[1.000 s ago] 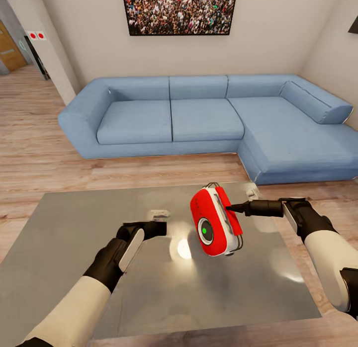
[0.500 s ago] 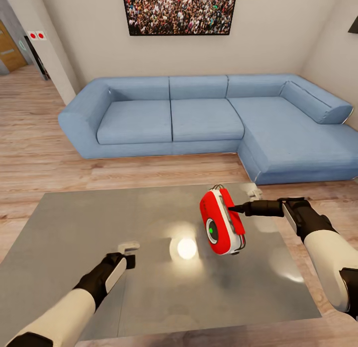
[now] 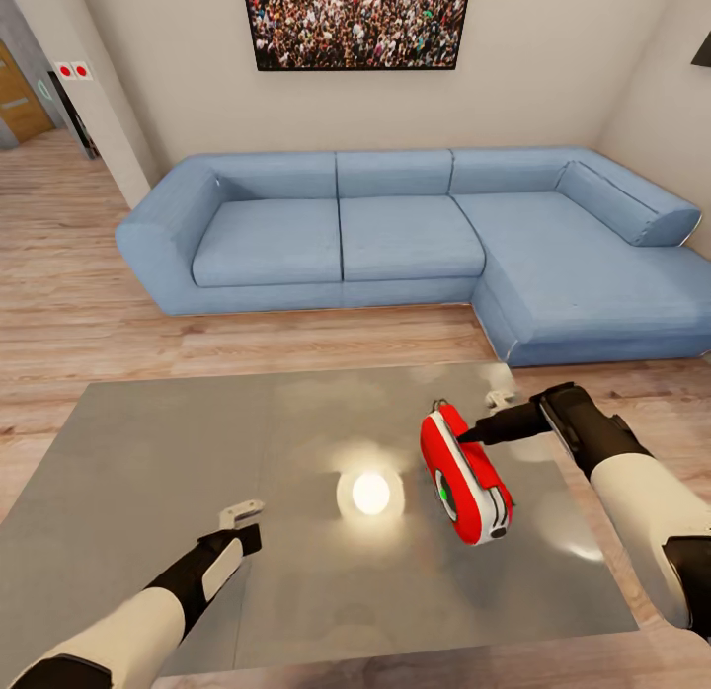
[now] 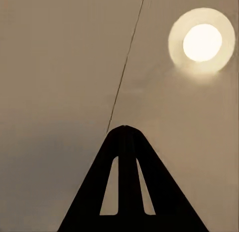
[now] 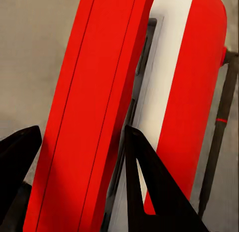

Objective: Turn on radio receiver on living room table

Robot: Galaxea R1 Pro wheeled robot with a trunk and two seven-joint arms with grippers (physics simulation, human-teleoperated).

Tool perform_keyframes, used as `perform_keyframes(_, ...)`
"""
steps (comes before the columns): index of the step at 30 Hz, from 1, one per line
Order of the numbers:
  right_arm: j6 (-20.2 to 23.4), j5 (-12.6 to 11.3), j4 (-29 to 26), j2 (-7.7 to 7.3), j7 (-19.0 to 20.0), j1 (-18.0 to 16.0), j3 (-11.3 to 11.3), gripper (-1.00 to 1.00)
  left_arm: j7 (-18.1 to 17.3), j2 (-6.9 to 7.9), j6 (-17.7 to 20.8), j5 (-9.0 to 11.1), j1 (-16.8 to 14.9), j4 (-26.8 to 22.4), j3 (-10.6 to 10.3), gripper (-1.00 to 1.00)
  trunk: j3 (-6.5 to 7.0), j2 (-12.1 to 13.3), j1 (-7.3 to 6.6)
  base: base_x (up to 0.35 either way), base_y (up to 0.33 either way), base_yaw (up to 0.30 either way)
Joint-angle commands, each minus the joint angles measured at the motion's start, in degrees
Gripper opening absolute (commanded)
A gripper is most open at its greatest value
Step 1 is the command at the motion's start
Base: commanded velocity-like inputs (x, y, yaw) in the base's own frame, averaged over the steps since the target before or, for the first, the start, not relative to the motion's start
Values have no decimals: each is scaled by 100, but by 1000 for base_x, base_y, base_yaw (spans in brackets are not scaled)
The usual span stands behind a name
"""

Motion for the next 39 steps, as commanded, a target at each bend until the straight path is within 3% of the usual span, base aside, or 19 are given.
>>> perform_keyframes(1, 112, -96, -4, 16, -83, -1, -5, -100, -7, 13, -18, 0, 0, 25, -1, -100, 0, 0, 0, 0, 0, 0)
perform_keyframes(6, 218, -93, -6, 180, -228, -1, 1, -100, -23, 192, -40, 20, 0, 126, -4, -100, 0, 0, 0, 0, 0, 0)
perform_keyframes(10, 229, -73, -6, 234, -280, -1, 3, -100, -18, 247, -46, 5, 0, 151, -1, -100, 0, 0, 0, 0, 0, 0)
perform_keyframes(14, 236, -74, -6, 258, -393, -2, 9, -100, -60, 439, -49, 43, 0, 176, 10, -100, 0, 0, 0, 0, 0, 0)
perform_keyframes(18, 258, -79, -6, 266, -468, -1, 10, -100, -142, 556, -31, 284, -1, 189, 103, -100, 0, 0, 0, 0, 0, 0)
perform_keyframes(22, 525, -62, -6, 268, -495, -1, 11, -100, -164, 578, -38, 441, 0, 197, 184, -100, 0, 0, 0, 0, 0, 0)
perform_keyframes(28, 576, -78, -6, 260, -435, -3, 4, -100, -161, 585, -46, 464, 0, 208, 200, -100, 0, 0, 0, 0, 0, 0)
perform_keyframes(31, 558, -98, -6, 259, -423, -1, -4, -100, -160, 580, -52, 459, 0, 214, 198, -100, -53, -121, 66, 0, 0, 0)
perform_keyframes(39, 2, -145, -6, 259, -414, -1, -16, -100, -160, 573, -55, 455, 0, 216, 193, -100, -197, -441, 241, 0, 0, 0)
